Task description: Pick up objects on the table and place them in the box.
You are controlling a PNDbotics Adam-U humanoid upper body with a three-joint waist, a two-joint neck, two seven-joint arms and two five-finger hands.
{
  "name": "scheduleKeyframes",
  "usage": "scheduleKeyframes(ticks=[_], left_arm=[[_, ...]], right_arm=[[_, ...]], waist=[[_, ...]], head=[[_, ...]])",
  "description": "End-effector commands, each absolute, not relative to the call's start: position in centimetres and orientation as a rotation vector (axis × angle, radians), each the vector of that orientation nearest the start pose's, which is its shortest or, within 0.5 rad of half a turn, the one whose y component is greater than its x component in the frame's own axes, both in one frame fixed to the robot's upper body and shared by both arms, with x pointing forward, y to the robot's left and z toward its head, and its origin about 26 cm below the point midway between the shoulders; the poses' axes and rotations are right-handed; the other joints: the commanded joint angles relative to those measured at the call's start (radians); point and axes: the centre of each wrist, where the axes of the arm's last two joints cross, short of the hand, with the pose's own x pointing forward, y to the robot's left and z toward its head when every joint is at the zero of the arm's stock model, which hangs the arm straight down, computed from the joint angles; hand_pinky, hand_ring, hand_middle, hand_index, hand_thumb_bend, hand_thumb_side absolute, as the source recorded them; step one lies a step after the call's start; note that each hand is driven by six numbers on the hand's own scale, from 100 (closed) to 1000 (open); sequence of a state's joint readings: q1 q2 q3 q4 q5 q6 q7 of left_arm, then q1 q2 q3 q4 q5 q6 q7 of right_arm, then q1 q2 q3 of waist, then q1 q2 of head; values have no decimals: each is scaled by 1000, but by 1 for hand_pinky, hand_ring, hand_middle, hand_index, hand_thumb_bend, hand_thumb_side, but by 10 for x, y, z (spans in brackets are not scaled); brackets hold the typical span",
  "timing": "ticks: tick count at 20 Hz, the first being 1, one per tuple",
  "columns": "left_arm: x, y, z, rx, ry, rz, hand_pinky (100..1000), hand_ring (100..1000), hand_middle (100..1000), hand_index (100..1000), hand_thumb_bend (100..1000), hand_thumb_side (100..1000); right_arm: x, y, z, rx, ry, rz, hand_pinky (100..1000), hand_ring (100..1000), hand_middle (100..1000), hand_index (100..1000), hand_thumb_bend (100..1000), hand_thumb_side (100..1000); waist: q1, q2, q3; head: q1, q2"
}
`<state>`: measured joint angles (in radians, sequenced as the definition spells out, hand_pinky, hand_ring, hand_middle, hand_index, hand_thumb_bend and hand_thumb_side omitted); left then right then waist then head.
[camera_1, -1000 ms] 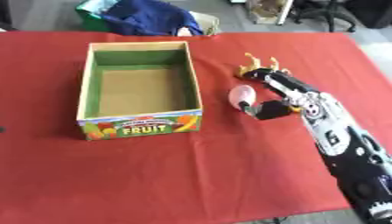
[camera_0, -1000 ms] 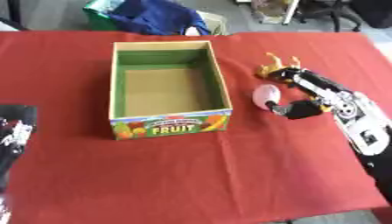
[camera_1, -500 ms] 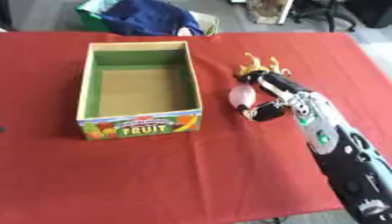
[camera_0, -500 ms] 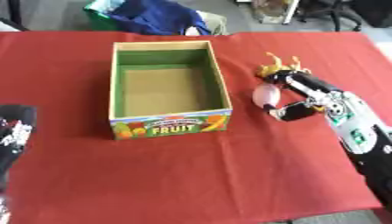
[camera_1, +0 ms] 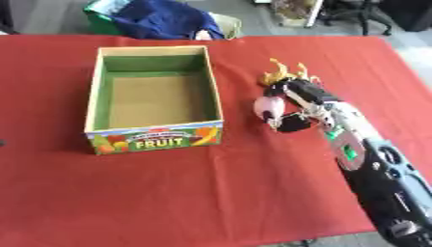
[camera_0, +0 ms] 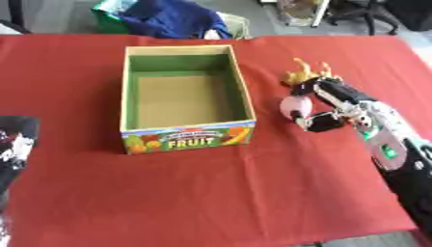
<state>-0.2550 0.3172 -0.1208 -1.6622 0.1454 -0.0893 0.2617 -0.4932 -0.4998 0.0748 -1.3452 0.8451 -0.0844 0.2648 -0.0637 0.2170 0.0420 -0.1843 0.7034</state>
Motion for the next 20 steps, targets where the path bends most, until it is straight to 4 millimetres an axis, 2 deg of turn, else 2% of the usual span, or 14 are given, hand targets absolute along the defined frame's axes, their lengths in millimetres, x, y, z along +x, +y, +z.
scheduleKeyframes(ticks=[1,5,10,17,18,19,20], left_arm=[[331,259,102,132,-2001,-75,548,687,515,618,564,419],[331,259,102,132,-2002,-74,548,687,515,618,563,418],[331,259,102,132,-2001,-76,549,688,515,618,561,419],[331,257,102,125,-1999,-79,549,688,516,619,561,420],[331,257,102,124,-1999,-79,549,688,516,619,562,417],[331,257,102,121,-1999,-79,549,688,516,619,561,420],[331,256,103,119,-2000,-79,549,688,516,619,560,420]], right_arm=[[395,-328,141,-1014,-1466,1274,733,726,466,691,100,225],[395,-326,148,-1078,-1531,1232,681,641,350,569,100,198],[400,-310,180,-1124,-1676,1214,666,618,330,545,100,169],[416,-263,230,-1083,-1876,1264,653,607,332,551,100,146],[420,-256,234,-1068,-1893,1271,652,607,335,555,100,237],[423,-247,236,-1050,-1909,1283,651,607,335,555,100,148],[427,-239,238,-1034,-1919,1296,651,607,337,558,100,150]], waist=[[1,-14,1],[0,-14,2],[0,-17,3],[5,-23,10],[6,-23,11],[7,-23,14],[8,-22,16]], head=[[-3,-1],[-1,-2],[-1,-1],[-6,0],[-6,0],[-7,-1],[-7,-3]])
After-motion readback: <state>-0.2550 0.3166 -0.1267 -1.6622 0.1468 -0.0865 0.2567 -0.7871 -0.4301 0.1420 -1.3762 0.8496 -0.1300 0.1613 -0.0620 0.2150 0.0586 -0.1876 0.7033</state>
